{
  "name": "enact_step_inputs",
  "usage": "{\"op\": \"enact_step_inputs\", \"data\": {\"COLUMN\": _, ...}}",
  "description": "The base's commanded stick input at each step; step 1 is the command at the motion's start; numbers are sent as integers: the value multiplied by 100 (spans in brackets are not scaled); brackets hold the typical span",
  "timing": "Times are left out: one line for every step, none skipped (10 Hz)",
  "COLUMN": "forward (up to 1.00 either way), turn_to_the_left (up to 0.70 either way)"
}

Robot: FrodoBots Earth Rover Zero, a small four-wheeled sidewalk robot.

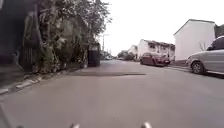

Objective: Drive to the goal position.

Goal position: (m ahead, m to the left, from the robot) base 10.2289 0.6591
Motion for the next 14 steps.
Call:
{"op": "enact_step_inputs", "data": {"forward": 70, "turn_to_the_left": 0}}
{"op": "enact_step_inputs", "data": {"forward": 70, "turn_to_the_left": 0}}
{"op": "enact_step_inputs", "data": {"forward": 70, "turn_to_the_left": 0}}
{"op": "enact_step_inputs", "data": {"forward": 70, "turn_to_the_left": 0}}
{"op": "enact_step_inputs", "data": {"forward": 70, "turn_to_the_left": 0}}
{"op": "enact_step_inputs", "data": {"forward": 70, "turn_to_the_left": 0}}
{"op": "enact_step_inputs", "data": {"forward": 70, "turn_to_the_left": 0}}
{"op": "enact_step_inputs", "data": {"forward": 70, "turn_to_the_left": 0}}
{"op": "enact_step_inputs", "data": {"forward": 70, "turn_to_the_left": 0}}
{"op": "enact_step_inputs", "data": {"forward": 70, "turn_to_the_left": 0}}
{"op": "enact_step_inputs", "data": {"forward": 70, "turn_to_the_left": 0}}
{"op": "enact_step_inputs", "data": {"forward": 70, "turn_to_the_left": 0}}
{"op": "enact_step_inputs", "data": {"forward": 70, "turn_to_the_left": 0}}
{"op": "enact_step_inputs", "data": {"forward": 70, "turn_to_the_left": 0}}
